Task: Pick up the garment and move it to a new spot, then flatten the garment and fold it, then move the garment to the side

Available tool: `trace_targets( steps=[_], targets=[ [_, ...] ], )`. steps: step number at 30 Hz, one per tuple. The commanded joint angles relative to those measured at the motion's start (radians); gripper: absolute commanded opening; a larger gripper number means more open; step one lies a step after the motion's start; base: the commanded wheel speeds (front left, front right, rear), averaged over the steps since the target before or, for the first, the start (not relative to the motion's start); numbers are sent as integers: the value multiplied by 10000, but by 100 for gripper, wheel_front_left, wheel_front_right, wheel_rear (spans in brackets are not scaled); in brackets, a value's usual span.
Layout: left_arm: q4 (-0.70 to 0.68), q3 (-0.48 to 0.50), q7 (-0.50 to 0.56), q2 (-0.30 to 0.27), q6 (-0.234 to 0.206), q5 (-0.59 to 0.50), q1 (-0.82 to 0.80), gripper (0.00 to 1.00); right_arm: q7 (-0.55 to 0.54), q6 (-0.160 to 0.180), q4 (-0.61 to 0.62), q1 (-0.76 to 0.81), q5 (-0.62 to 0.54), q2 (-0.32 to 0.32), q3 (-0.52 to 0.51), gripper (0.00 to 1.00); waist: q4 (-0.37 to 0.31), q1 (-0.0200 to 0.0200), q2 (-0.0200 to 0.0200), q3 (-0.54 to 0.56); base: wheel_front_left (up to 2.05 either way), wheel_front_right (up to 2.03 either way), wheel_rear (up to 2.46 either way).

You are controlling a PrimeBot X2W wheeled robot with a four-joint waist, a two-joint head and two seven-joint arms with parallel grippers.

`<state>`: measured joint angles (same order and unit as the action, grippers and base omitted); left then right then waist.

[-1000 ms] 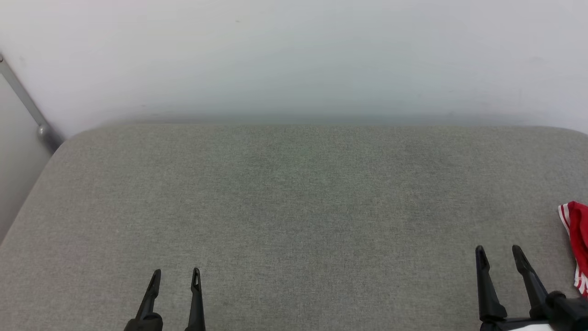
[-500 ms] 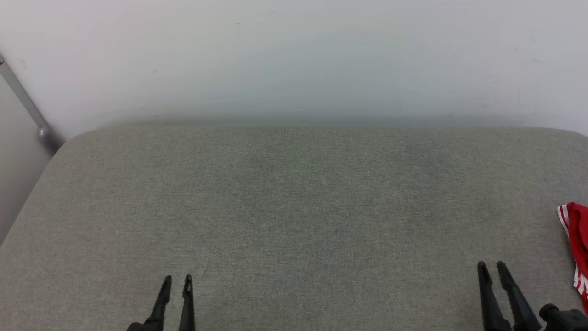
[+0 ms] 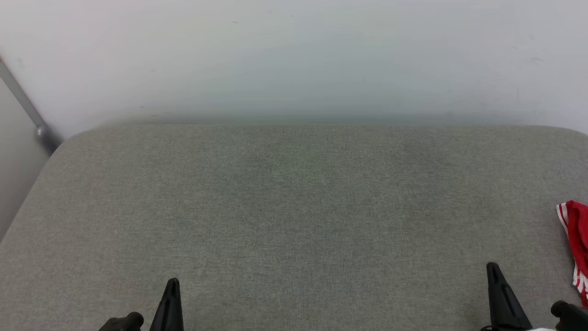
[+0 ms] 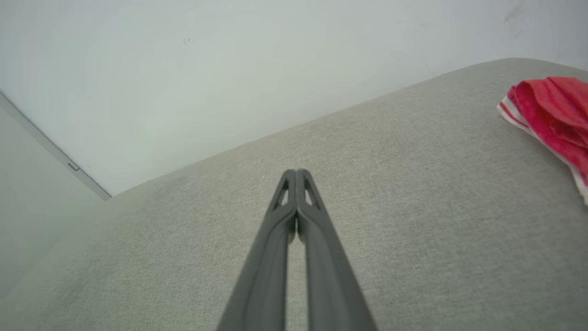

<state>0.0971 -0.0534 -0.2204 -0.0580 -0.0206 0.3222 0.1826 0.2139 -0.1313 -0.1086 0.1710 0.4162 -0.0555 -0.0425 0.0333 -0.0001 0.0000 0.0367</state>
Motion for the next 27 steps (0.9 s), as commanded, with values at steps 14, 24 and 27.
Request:
trace_targets(
  steps=[14, 24, 27],
  targets=[
    [248, 195, 555, -181, 352, 2915, -842, 0, -561, 2, -177, -804, 2706, -171, 4, 0, -43, 1, 0, -51, 0, 0, 0],
    [413, 312, 884, -217, 531, 4503, -1159, 0, -900, 3, -341, -1114, 4162, -207, -20, 0, -72, 1, 0, -87, 0, 0, 0],
    [452, 350, 980, -224, 586, 4937, -1256, 0, -997, 3, -389, -1205, 4568, -213, -30, 0, -81, 1, 0, -98, 0, 0, 0]
  ],
)
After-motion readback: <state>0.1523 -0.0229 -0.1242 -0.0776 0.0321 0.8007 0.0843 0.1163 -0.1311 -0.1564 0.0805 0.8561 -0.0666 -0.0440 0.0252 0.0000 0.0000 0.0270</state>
